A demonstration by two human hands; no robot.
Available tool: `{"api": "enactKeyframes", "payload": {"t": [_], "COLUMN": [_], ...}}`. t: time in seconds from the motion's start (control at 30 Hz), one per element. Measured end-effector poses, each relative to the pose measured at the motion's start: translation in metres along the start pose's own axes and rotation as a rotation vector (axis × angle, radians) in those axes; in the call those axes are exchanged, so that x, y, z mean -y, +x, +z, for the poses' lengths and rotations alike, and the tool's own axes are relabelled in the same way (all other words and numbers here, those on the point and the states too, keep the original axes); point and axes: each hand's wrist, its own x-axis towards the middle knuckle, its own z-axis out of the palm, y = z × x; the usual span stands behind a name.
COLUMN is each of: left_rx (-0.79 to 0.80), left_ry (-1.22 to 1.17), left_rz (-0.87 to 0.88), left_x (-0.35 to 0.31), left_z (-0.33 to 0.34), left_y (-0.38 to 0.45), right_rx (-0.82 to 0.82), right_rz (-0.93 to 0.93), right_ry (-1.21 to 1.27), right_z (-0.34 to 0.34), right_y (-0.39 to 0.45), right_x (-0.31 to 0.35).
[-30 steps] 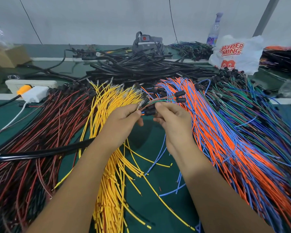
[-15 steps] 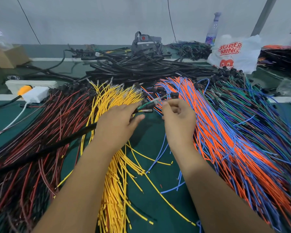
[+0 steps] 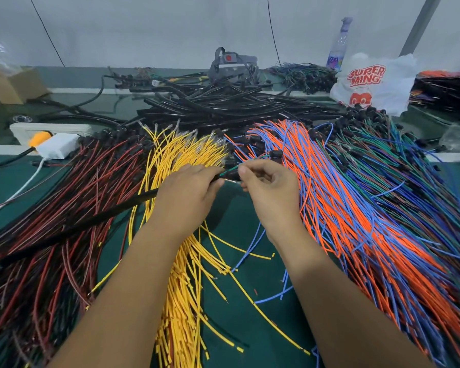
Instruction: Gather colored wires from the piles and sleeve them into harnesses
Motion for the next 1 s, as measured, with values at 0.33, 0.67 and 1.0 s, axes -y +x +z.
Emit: {"api": "enactKeyframes", "payload": {"t": [0.33, 0.67, 1.0], "left_rx": [-0.001, 0.191, -0.099], "left_ry": [-0.105, 0.079, -0.257], "left_rz": [-0.077, -0.173, -0.495], "left_x": [-0.004, 0.034, 0.062], "left_z": [0.002, -0.072, -0.166], "left_y": [0.001, 0.003, 0.007], "right_rx": [0.115, -0.169, 0.173], "right_rz": [-0.010, -0.123, -0.062], "right_ry": [0.136, 0.437, 0.245], "right_z": [0.007, -0.007, 0.074], "right_y": [-0.001, 0.014, -0.024], "right_x": [-0.002, 0.034, 0.105]}}
